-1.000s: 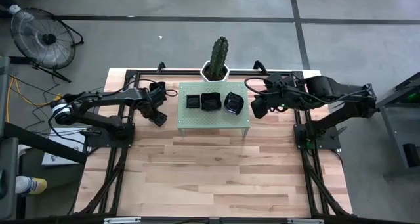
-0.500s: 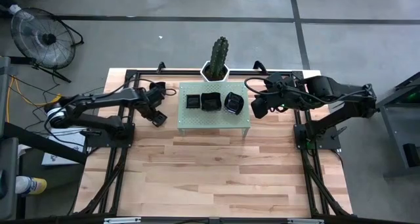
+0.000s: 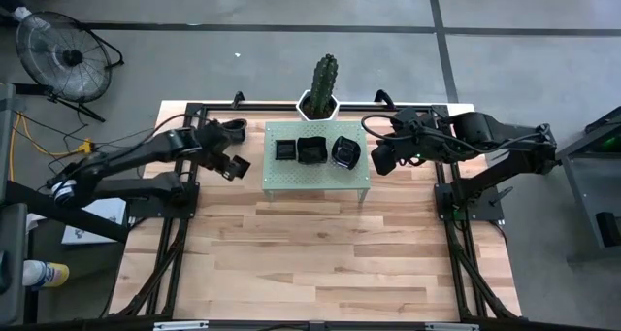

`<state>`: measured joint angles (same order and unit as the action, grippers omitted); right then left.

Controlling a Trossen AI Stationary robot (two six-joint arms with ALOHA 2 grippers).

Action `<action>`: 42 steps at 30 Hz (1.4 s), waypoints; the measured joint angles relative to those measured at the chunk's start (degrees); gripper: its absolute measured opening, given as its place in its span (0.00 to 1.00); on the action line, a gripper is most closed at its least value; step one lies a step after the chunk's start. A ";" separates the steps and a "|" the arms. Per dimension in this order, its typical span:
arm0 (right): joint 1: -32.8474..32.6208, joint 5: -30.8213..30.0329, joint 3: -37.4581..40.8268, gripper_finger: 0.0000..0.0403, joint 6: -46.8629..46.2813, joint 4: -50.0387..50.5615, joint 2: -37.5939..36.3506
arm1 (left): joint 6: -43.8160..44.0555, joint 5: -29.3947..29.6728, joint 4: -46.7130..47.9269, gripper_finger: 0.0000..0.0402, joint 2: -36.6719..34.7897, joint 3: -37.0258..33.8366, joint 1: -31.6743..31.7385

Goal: Pick & Place Mini shaped plates
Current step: Stack the square plate on top of the square plates on the shelf

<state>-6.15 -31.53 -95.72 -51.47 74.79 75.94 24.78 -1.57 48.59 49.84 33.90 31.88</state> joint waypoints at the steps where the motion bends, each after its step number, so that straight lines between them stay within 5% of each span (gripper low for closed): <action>1: 0.00 -0.07 0.00 0.28 0.12 0.00 0.00 | 0.46 -0.25 0.13 0.00 -1.11 0.45 0.00; 17: 0.00 -2.57 -0.01 0.28 1.09 1.40 0.07 | 5.35 1.10 0.60 0.00 -6.95 15.55 0.00; 27: 0.01 -2.59 -0.02 0.28 0.98 2.84 0.22 | 15.58 -2.65 -3.91 0.00 -6.02 16.87 -0.23; 42: 0.00 -2.57 -0.02 0.28 0.47 2.87 0.22 | 28.63 3.44 -18.08 0.00 3.99 16.89 -13.23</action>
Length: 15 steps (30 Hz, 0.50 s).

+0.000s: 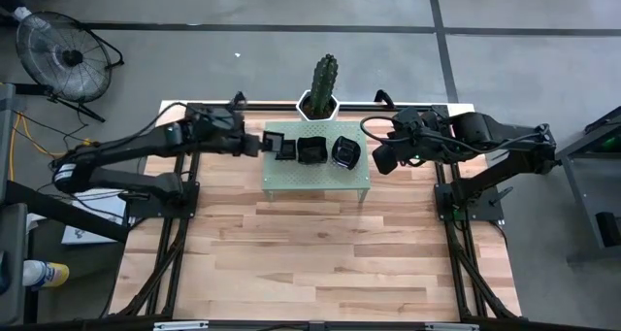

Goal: Pick & Place Mini shaped plates
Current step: Stack the square plate on top of the square plates on the shelf

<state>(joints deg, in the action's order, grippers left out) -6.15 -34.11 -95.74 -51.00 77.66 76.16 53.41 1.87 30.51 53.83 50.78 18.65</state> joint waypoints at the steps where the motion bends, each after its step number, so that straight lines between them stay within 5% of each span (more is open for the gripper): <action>1: 0.00 0.00 0.00 0.28 0.00 0.07 0.00 | 0.83 0.65 -0.28 0.00 0.86 0.00 -0.92; 15: 0.00 0.52 0.00 0.28 0.02 1.02 0.00 | 10.49 11.81 -5.14 0.00 5.42 0.00 -6.39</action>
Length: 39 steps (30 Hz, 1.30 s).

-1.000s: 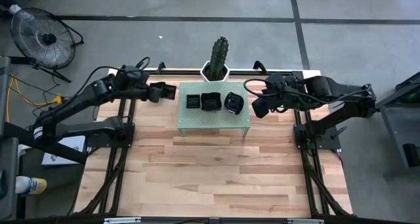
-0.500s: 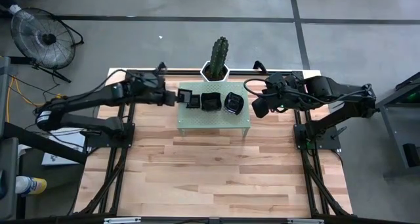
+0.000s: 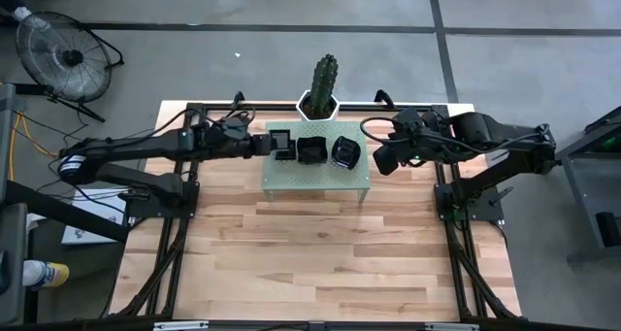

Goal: Pick & Place Mini shaped plates
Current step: Stack the square plate on top of the square plates on the shelf

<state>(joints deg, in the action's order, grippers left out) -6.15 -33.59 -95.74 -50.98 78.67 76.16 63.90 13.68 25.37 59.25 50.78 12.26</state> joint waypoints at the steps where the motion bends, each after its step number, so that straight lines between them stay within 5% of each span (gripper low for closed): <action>1: 0.00 0.04 0.00 0.28 0.00 0.00 0.00 | 0.10 -0.29 -0.61 0.00 0.49 0.00 0.04; 25: -2.29 -0.52 0.00 0.28 -0.20 1.75 0.00 | 0.89 -2.97 -1.46 0.00 4.69 0.04 0.06; 39: -2.60 -0.54 0.02 0.28 -0.63 1.97 0.00 | -0.87 -4.61 -1.54 0.16 5.30 0.00 0.08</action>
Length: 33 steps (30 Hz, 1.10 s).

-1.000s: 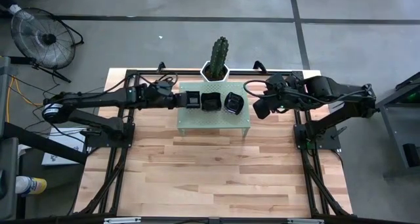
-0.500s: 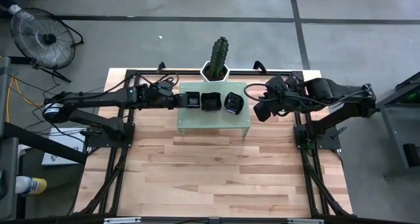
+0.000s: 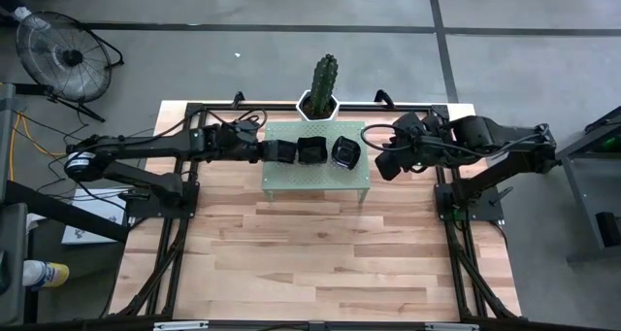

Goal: Pick & Place Mini shaped plates
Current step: Stack the square plate on top of the square plates on the shelf, then stack the distorted square plate on top of the distorted square plates on the shelf

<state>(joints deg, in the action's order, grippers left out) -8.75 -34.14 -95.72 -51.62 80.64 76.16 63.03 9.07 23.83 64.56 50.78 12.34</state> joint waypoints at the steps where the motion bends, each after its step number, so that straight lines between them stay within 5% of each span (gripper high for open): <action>1: 0.00 0.01 0.00 0.28 0.00 0.00 0.00 | -0.01 0.00 0.10 0.16 -0.14 0.00 0.00; 21: -0.04 0.46 0.00 0.28 -0.02 0.61 0.00 | -5.07 3.57 2.17 0.17 -5.23 0.00 0.04; 33: -0.10 1.98 0.00 0.28 -2.16 4.25 0.00 | -24.38 8.43 8.57 0.17 -12.75 -0.02 0.07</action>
<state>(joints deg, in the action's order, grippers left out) -8.86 -32.16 -95.72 -53.78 84.89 76.16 38.65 17.51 32.39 51.80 50.76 12.40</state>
